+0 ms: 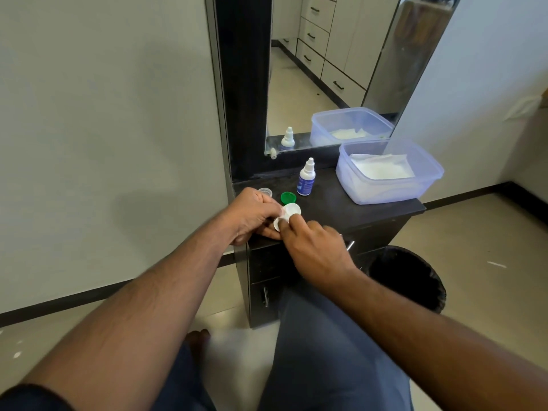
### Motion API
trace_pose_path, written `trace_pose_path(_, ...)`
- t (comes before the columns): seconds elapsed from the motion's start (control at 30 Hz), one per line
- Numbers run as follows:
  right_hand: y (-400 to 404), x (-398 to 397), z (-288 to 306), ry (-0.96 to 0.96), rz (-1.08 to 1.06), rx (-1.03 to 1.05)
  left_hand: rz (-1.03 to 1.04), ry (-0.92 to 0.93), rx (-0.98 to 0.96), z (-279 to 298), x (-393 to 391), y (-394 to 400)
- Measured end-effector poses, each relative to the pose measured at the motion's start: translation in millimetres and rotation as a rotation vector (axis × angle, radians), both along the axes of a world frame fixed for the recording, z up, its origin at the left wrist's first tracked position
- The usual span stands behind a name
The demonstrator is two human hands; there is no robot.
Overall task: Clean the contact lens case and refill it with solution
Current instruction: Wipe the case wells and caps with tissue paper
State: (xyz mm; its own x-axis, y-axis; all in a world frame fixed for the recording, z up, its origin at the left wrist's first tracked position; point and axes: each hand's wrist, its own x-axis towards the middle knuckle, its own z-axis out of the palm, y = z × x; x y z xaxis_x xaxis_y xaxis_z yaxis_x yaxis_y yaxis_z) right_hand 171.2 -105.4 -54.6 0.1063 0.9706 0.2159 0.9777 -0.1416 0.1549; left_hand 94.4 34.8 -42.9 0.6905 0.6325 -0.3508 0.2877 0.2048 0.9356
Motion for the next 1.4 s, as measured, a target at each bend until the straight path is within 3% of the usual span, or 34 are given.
trace_pose_path(0.07, 0, 0, 8, -0.119, 0.008, -0.022, -0.010, 0.011, 0.015, 1, 0, -2)
trace_pose_path(0.17, 7, -9, 24, -0.125, 0.030, -0.204, -0.016, 0.026, 0.032, 4, 1, -4)
trace_pose_path(0.27, 22, -15, 42, 0.156, -0.097, -0.232, -0.027, 0.043, 0.046, 6, -1, -4)
trace_pose_path(0.33, 35, -4, 44, 0.562, -0.227, -0.196, -0.020, 0.022, 0.018, 5, -2, -3)
trace_pose_path(0.47, 20, 9, 39, 2.005, -0.564, 0.048, 0.015, -0.027, -0.045, 2, -1, -3)
trace_pose_path(0.5, 10, 12, 35, 2.258, -0.573, 0.139, 0.009, -0.025, -0.048, 1, 0, -3)
trace_pose_path(0.57, -5, 20, 27, 2.421, -0.567, 0.335, 0.002, -0.012, -0.072, 1, 0, -1)
trace_pose_path(0.67, -12, 27, 23, 2.260, -0.512, 0.440, -0.005, 0.002, -0.103, 2, 0, 1)
trace_pose_path(0.73, -8, 29, 23, 1.943, -0.417, 0.430, -0.022, 0.005, -0.114, 3, -1, 1)
trace_pose_path(0.9, 6, 48, 20, 0.531, 0.131, 0.189, -0.080, 0.001, -0.138, 4, -3, 3)
trace_pose_path(1.0, 15, 61, 25, -0.039, 0.476, 0.073, -0.124, 0.019, -0.140, 5, -3, 6)
trace_pose_path(1.07, 22, 68, 31, -0.240, 0.643, 0.036, -0.160, 0.031, -0.142, 7, -3, 7)
trace_pose_path(1.2, 39, 74, 45, -0.463, 0.914, -0.036, -0.221, 0.059, -0.138, 8, -3, 9)
trace_pose_path(1.3, 48, 75, 50, -0.555, 0.946, -0.082, -0.263, 0.079, -0.140, 8, -2, 11)
trace_pose_path(1.4, 47, 76, 47, -0.526, 0.892, -0.115, -0.266, 0.085, -0.129, 8, -2, 10)
